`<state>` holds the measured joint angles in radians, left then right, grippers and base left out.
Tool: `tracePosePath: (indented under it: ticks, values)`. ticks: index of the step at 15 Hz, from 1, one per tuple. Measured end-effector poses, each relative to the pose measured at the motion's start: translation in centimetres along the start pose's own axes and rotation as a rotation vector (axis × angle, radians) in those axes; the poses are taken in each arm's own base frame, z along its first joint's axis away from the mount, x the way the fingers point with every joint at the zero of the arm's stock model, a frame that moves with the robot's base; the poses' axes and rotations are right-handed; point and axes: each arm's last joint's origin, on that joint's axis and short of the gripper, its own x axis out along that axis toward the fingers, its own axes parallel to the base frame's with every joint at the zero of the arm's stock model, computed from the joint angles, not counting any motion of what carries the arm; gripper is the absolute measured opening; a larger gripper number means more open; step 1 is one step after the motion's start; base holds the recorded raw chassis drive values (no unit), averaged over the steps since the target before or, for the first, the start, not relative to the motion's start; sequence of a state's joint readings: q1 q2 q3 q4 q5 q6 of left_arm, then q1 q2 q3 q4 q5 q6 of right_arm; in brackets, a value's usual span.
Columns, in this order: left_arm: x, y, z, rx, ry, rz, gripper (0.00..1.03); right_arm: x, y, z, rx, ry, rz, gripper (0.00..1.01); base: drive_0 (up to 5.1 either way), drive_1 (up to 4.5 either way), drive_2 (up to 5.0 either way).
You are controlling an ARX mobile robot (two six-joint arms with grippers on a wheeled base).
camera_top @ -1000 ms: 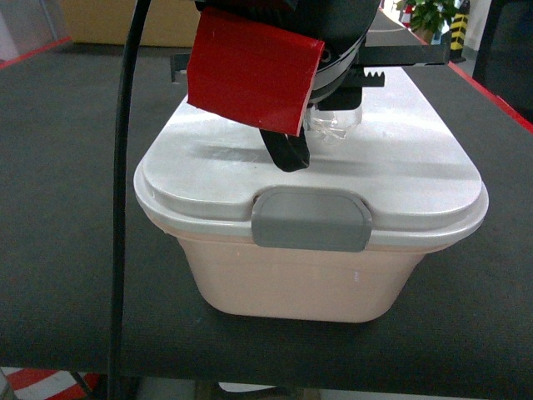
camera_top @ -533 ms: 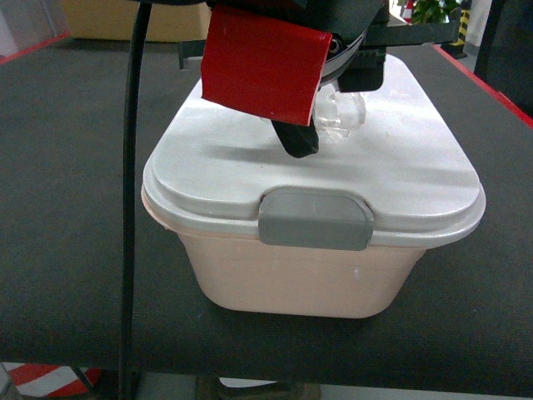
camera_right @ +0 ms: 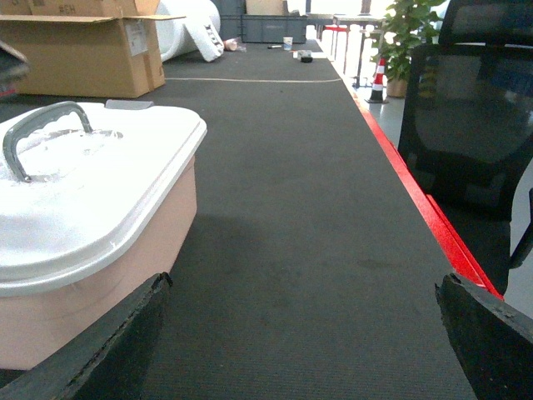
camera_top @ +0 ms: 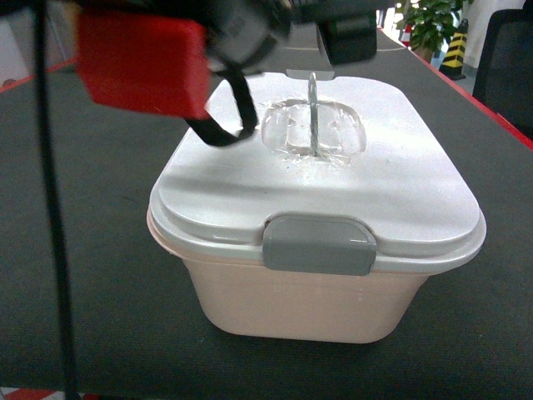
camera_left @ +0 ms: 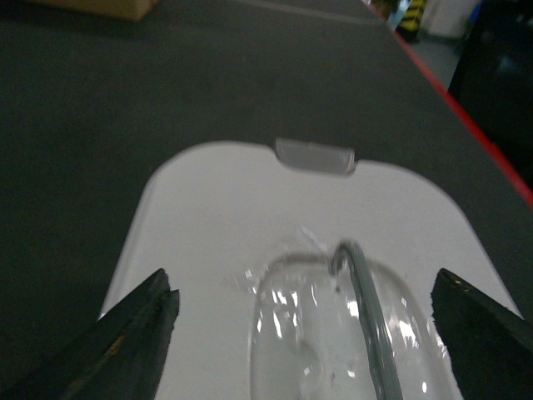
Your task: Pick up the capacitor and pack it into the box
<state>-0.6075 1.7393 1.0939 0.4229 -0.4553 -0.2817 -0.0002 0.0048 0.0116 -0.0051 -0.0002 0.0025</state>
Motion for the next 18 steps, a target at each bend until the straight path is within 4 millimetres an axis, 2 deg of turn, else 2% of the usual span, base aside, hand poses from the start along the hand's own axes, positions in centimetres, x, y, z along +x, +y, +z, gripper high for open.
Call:
tracePosePath:
  ticks: [1, 2, 4, 5, 7, 8, 9, 11, 13, 16, 17, 18]
  values:
    - [-0.8, 1.6, 1.7, -0.016, -0.094, -0.01, 1.0, 0.0, 0.0, 0.0, 0.0, 0.0, 0.0, 0.98, 0.0, 0.0, 0.0]
    - [-1.5, 3.2, 2.7, -0.011, -0.15, -0.028, 0.97, 0.0, 0.0, 0.0, 0.0, 0.0, 0.0, 0.98, 0.0, 0.0, 0.0]
    - [-3.9, 7.5, 3.1, 0.009, -0.191, -0.036, 0.98, 0.0, 0.0, 0.0, 0.0, 0.0, 0.0, 0.98, 0.0, 0.0, 0.0]
    - [-6.8, 10.5, 3.3, 0.025, -0.234, -0.031, 0.98, 0.0, 0.0, 0.0, 0.0, 0.0, 0.0, 0.98, 0.0, 0.0, 0.0]
    - [-9.9, 12.5, 4.1, 0.045, -0.295, -0.03, 0.98, 0.0, 0.0, 0.0, 0.0, 0.0, -0.001, 0.98, 0.0, 0.0, 0.0]
    - [-10.1, 12.7, 4.3, 0.045, -0.312, -0.024, 0.98, 0.0, 0.0, 0.0, 0.0, 0.0, 0.0, 0.98, 0.0, 0.0, 0.0]
    - [-9.9, 12.7, 3.7, 0.078, -0.249, 0.018, 0.93, 0.0, 0.0, 0.0, 0.0, 0.0, 0.0, 0.98, 0.0, 0.0, 0.0]
    - [-11.5, 14.5, 1.0, 0.137, -0.196, 0.109, 0.7, 0.0, 0.0, 0.0, 0.0, 0.0, -0.001, 0.98, 0.0, 0.0, 0.0]
    - [-13.7, 16.3, -0.4, 0.145, -0.233, 0.137, 0.45, 0.0, 0.0, 0.0, 0.0, 0.0, 0.0, 0.98, 0.0, 0.0, 0.0]
    - [-15.7, 17.7, -3.6, 0.152, -0.194, 0.117, 0.07, 0.0, 0.0, 0.0, 0.0, 0.0, 0.0, 0.98, 0.0, 0.0, 0.0]
    - [-16.3, 18.0, -4.0, 0.151, -0.206, 0.125, 0.02, 0.0, 0.0, 0.0, 0.0, 0.0, 0.0, 0.98, 0.0, 0.0, 0.0]
    - [-16.9, 18.4, -4.5, 0.15, -0.212, 0.132, 0.02, 0.0, 0.0, 0.0, 0.0, 0.0, 0.0, 0.98, 0.0, 0.0, 0.0]
